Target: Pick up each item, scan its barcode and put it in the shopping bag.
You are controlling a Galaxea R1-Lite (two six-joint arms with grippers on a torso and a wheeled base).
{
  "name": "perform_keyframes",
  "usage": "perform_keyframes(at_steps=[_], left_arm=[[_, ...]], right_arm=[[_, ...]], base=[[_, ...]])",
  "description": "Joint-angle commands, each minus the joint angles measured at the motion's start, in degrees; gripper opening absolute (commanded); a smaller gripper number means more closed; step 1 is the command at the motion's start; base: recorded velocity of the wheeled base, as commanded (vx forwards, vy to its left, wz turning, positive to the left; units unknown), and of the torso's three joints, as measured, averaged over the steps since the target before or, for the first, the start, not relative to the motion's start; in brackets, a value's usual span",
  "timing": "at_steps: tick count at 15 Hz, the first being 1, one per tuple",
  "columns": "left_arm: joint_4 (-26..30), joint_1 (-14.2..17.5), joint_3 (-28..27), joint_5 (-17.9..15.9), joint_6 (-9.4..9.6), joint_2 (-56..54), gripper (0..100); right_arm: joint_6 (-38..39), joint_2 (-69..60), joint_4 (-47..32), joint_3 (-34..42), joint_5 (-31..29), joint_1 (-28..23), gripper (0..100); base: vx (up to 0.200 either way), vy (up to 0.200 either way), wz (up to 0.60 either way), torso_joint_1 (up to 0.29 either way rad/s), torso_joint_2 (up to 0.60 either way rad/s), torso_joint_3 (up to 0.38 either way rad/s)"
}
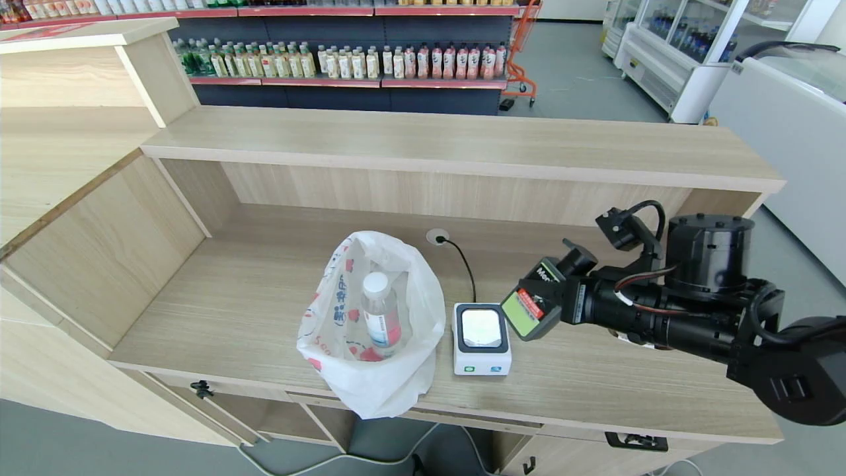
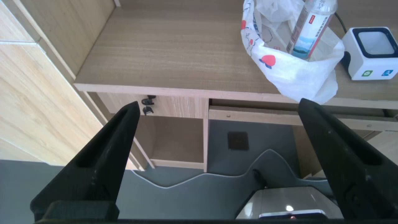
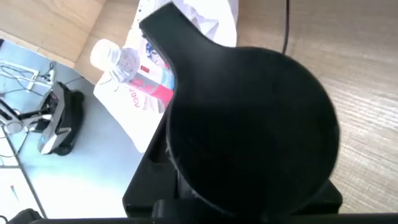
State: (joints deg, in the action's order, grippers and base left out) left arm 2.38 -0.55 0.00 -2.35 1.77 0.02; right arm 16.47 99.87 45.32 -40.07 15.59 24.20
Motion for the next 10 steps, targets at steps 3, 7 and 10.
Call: perform_keyframes(at_steps=[3, 7, 10], left_arm=[[0.00, 0.02, 0.00, -0.02, -0.01, -0.02, 100], [0.00, 0.02, 0.00, -0.02, -0.01, -0.02, 100], [0.00, 0.02, 0.00, -0.02, 0.08, -0.02, 100]], right_arm=[[4.98, 5.69, 4.77, 0.70, -0.91, 0.67, 0], [5.24, 10.00, 7.94, 0.61, -1.09, 0.85, 0], [4.36, 11.76, 7.94, -0.36, -1.18, 0.85, 0]], base=[[0.000, 0.000, 0.00, 0.000, 0.00, 0.000], [0.000, 0.000, 0.00, 0.000, 0.00, 0.000], [0.000, 0.000, 0.00, 0.000, 0.00, 0.000]])
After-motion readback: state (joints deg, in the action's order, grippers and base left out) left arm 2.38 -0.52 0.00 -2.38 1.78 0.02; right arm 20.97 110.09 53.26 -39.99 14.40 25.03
